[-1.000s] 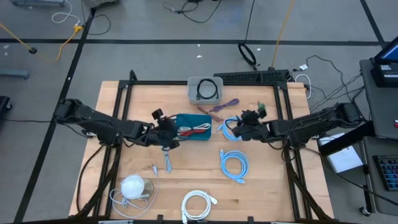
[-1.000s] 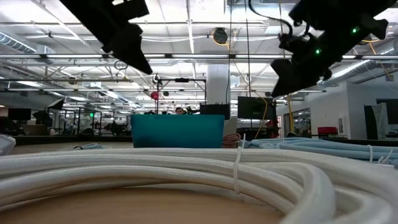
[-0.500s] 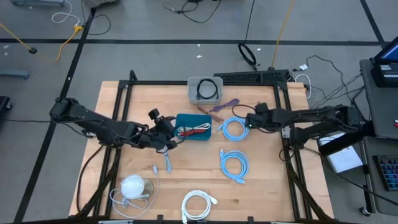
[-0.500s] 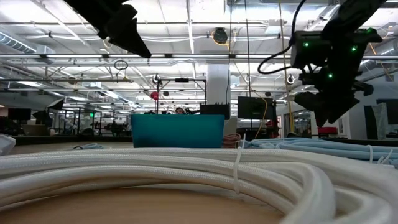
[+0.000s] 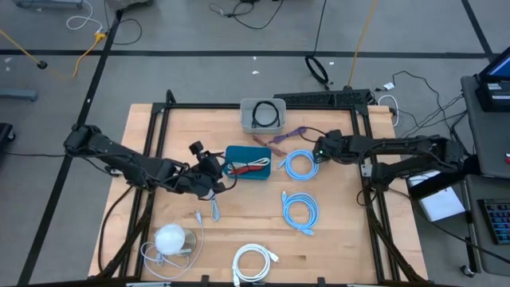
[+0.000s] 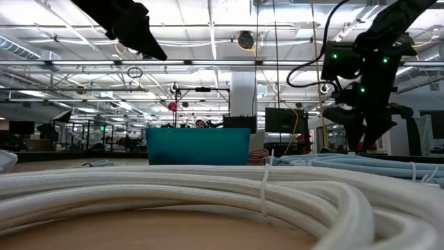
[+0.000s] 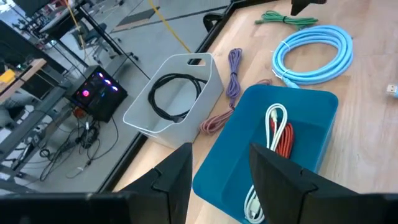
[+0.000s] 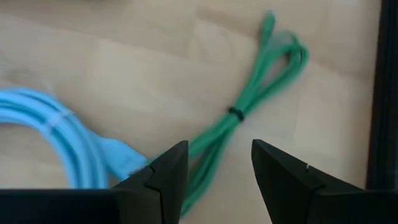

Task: Pick & Place USB Port
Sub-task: Put the green charger cable into the blue bin

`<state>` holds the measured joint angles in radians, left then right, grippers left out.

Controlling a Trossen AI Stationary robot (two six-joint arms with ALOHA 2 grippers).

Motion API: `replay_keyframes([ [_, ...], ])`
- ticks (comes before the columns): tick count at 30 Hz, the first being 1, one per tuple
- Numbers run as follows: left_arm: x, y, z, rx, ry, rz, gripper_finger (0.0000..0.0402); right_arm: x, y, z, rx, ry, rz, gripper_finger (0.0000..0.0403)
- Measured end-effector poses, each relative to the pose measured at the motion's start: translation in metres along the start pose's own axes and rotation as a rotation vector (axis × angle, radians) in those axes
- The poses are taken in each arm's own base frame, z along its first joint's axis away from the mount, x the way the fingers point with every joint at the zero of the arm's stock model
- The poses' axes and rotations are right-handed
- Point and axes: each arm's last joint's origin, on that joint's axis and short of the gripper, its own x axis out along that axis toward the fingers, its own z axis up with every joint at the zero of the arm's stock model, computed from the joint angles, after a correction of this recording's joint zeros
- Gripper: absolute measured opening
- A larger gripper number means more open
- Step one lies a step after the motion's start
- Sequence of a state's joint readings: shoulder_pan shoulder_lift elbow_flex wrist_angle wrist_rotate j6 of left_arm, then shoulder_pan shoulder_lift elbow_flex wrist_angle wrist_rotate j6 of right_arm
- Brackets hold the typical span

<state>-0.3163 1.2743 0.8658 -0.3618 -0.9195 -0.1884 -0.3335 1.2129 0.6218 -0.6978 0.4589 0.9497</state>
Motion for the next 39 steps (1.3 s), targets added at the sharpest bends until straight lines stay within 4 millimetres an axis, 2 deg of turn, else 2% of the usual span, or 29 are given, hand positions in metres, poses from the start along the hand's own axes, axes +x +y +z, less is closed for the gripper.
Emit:
replay_keyframes([
  [5, 0.0, 0.0, 0.0, 0.004, -0.001, 0.0, 0.0161, 0.018, -0.01, -0.01, 0.042, 0.066, 0.011, 0.0169],
  [11, 0.0, 0.0, 0.0, 0.007, -0.001, 0.001, 0.0161, 0.04, -0.014, -0.016, 0.096, 0.017, 0.136, 0.0169],
  [20, 0.0, 0.0, 0.0, 0.019, -0.001, 0.007, 0.0161, 0.042, -0.014, -0.017, 0.077, -0.002, 0.155, 0.0166],
  [23, 0.0, 0.0, 0.0, 0.02, -0.001, 0.007, 0.0161, 0.042, -0.014, -0.016, 0.065, -0.006, 0.159, 0.0139],
  [28, 0.0, 0.0, 0.0, 0.02, -0.001, 0.007, 0.0161, 0.041, -0.011, -0.016, 0.03, -0.017, 0.179, 0.0024],
  [29, 0.0, 0.0, 0.0, 0.02, -0.001, 0.007, 0.0161, 0.041, -0.011, -0.016, 0.017, -0.024, 0.183, 0.0015],
  [34, 0.0, 0.0, 0.0, 0.019, -0.001, 0.007, 0.0161, 0.038, -0.006, -0.016, -0.006, -0.063, 0.205, 0.0009],
  [39, 0.0, 0.0, 0.0, 0.015, 0.0, 0.007, 0.0161, 0.028, -0.001, -0.018, -0.06, -0.153, 0.253, 0.0005],
])
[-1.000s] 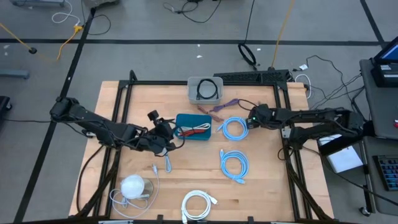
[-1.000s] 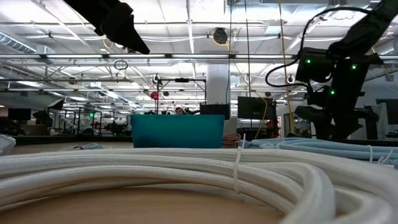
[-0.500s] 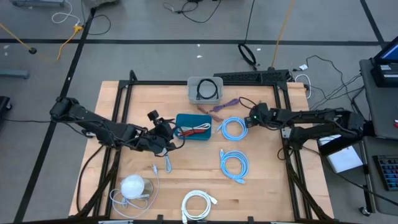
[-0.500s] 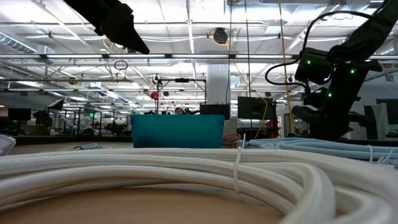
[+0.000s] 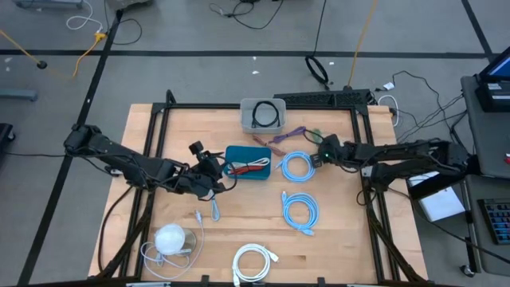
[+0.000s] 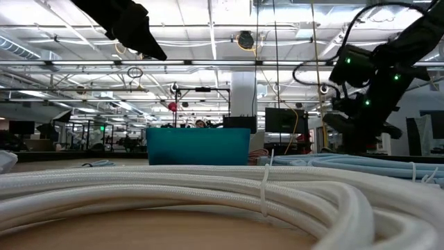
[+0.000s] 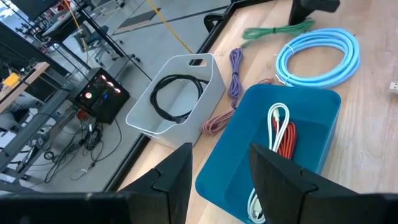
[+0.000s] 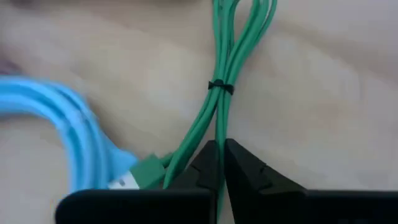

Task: Pick & Place USB Port
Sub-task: Put the green charger cable into the blue bin

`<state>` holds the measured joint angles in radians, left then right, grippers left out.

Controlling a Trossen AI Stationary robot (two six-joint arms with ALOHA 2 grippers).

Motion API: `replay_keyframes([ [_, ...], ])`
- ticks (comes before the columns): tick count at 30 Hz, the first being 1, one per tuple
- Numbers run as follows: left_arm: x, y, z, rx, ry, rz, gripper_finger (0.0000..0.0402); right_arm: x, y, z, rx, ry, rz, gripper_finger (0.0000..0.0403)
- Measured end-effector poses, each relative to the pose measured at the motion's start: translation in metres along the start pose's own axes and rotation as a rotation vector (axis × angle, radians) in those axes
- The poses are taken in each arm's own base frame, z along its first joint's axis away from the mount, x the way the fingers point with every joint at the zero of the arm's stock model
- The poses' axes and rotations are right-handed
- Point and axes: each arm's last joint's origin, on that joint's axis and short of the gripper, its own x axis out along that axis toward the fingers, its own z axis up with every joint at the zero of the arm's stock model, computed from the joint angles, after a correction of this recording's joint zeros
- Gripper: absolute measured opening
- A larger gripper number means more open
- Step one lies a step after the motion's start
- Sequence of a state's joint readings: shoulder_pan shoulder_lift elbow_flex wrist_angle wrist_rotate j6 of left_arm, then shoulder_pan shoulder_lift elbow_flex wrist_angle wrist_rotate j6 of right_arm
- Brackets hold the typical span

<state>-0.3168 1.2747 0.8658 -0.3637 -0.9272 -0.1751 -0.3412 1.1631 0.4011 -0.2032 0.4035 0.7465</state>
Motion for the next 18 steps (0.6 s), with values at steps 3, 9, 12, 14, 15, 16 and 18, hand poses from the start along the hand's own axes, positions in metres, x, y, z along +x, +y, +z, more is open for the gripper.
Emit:
replay_keyframes([
  [3, 0.0, 0.0, 0.0, -0.003, 0.003, 0.001, 0.0161, -0.01, 0.006, 0.005, -0.035, -0.098, 0.025, 0.0003],
  [9, 0.003, -0.001, -0.007, 0.001, 0.015, 0.005, 0.0161, -0.038, 0.02, 0.018, -0.139, -0.272, 0.058, 0.0001],
  [12, 0.005, 0.0, -0.009, -0.003, 0.022, 0.013, 0.0161, -0.053, 0.029, 0.024, -0.215, -0.352, 0.087, 0.0001],
  [14, 0.006, 0.001, -0.01, -0.007, 0.027, 0.017, 0.0161, -0.062, 0.038, 0.03, -0.265, -0.412, 0.132, 0.0001],
  [15, 0.006, 0.001, -0.01, -0.008, 0.027, 0.019, 0.0161, -0.066, 0.042, 0.032, -0.3, -0.442, 0.158, 0.0001],
  [16, 0.006, 0.001, -0.01, -0.01, 0.026, 0.019, 0.0161, -0.07, 0.047, 0.034, -0.339, -0.466, 0.179, 0.0001],
  [18, 0.007, 0.001, -0.01, -0.01, 0.027, 0.02, 0.0161, -0.079, 0.058, 0.038, -0.412, -0.503, 0.205, 0.0001],
])
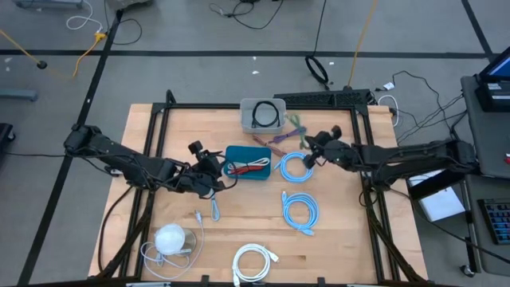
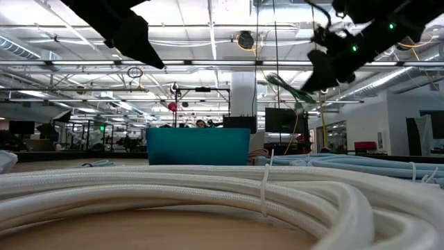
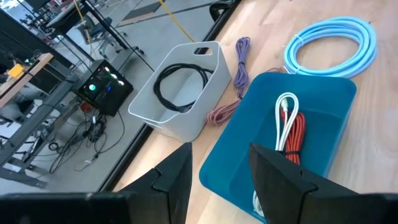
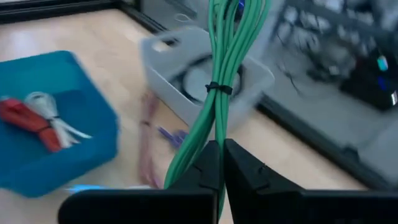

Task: Pick & Place USB Port
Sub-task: Put the green charger cable into the blue bin

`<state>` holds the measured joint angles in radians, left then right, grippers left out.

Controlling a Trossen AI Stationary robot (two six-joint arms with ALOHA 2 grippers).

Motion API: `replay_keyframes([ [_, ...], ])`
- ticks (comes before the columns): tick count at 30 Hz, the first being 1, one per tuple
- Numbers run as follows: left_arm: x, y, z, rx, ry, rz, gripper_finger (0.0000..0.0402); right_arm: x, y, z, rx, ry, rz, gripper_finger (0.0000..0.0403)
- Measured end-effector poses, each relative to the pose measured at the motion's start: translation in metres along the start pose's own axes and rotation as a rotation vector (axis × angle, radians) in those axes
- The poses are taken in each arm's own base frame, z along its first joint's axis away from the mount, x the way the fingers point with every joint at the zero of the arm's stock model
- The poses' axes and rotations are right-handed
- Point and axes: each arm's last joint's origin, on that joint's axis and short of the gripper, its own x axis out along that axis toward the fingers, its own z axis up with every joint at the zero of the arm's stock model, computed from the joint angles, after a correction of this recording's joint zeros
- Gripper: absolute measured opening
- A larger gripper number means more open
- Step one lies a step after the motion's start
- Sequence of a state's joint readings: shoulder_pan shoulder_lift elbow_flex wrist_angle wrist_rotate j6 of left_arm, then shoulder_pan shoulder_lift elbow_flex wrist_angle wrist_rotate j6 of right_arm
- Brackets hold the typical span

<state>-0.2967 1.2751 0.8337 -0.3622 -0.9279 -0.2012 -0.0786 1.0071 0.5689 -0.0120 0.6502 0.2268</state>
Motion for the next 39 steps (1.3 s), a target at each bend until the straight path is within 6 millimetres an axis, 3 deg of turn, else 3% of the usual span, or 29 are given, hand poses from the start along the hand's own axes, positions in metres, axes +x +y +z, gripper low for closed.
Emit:
replay_keyframes([
  [12, 0.001, 0.001, 0.0, 0.007, -0.001, 0.021, 0.0161, 0.007, 0.074, 0.059, -0.558, 0.018, 0.13, 0.0],
  [21, 0.0, 0.001, -0.001, 0.01, 0.004, 0.018, 0.0161, 0.036, 0.121, 0.074, -0.753, 0.22, 0.209, 0.0],
  [27, 0.0, 0.001, -0.003, 0.013, 0.02, 0.02, 0.0161, 0.045, 0.136, 0.079, -0.788, 0.249, 0.285, 0.0],
  [39, 0.0, 0.001, -0.005, 0.014, 0.028, 0.023, 0.0161, 0.057, 0.145, 0.082, -0.773, 0.181, 0.346, 0.0],
])
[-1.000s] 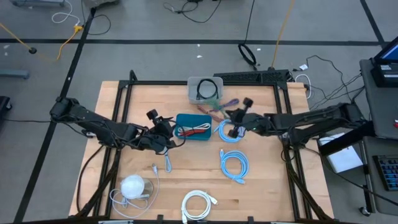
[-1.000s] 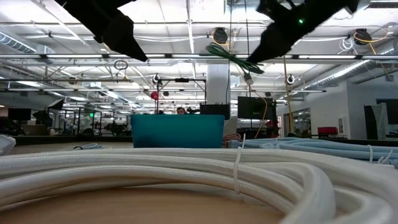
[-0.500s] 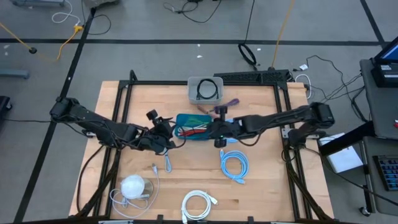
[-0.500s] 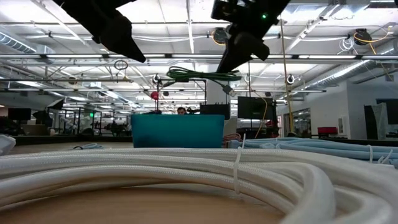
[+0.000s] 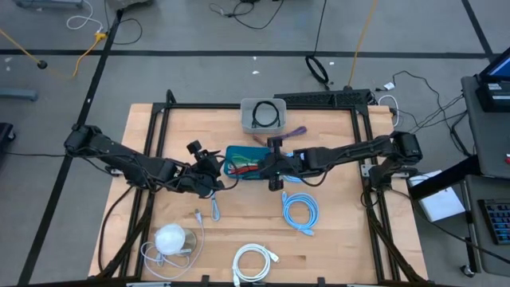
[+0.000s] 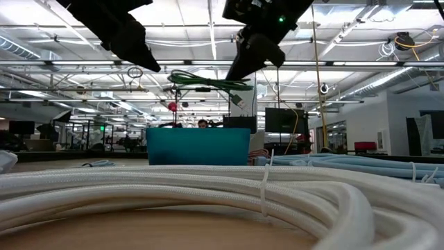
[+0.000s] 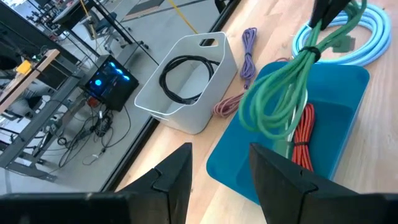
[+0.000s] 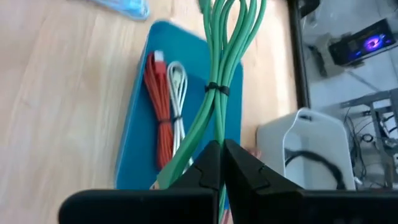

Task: Pick & Place USB Port
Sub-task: Put the green charger cable into the blue bin

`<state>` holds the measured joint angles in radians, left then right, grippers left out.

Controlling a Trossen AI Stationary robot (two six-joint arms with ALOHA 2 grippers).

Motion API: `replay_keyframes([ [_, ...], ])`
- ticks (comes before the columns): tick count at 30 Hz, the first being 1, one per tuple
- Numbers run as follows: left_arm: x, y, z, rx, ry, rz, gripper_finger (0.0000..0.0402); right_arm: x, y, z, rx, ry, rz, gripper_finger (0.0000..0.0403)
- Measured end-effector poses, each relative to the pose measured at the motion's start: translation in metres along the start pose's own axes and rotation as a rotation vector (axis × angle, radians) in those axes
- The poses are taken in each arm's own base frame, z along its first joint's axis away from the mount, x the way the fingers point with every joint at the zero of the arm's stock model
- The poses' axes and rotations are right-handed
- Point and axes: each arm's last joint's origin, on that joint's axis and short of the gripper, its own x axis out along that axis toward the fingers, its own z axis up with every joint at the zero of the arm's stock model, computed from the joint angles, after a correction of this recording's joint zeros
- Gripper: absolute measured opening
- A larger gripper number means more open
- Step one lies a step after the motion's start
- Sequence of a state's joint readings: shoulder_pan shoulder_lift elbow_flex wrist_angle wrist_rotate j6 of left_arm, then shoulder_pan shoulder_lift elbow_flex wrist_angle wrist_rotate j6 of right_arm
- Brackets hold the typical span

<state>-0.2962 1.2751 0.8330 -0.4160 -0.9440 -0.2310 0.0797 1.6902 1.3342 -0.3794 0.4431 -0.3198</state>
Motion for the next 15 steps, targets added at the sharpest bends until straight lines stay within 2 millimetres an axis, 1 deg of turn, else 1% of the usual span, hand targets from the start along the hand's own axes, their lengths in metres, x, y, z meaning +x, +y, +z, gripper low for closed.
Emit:
replay_keyframes([
  [5, 0.0, 0.0, 0.0, -0.001, -0.001, 0.0, 0.0161, 0.005, -0.001, 0.002, 0.001, -0.024, -0.01, 0.0],
  [8, 0.0, 0.0, 0.0, -0.001, -0.001, 0.0, 0.0161, 0.021, 0.0, -0.001, 0.009, 0.005, -0.015, 0.0],
  [11, 0.0, 0.0, 0.0, 0.0, 0.0, 0.0, 0.0161, 0.038, 0.007, -0.012, -0.01, 0.071, 0.02, 0.0],
  [13, 0.0, 0.0, 0.0, 0.001, 0.001, 0.0, 0.0161, 0.048, 0.008, -0.009, 0.008, 0.037, 0.032, 0.0],
  [15, 0.0, 0.0, 0.0, 0.001, 0.001, 0.0, 0.0161, 0.053, 0.01, -0.011, 0.006, 0.046, 0.04, 0.0],
])
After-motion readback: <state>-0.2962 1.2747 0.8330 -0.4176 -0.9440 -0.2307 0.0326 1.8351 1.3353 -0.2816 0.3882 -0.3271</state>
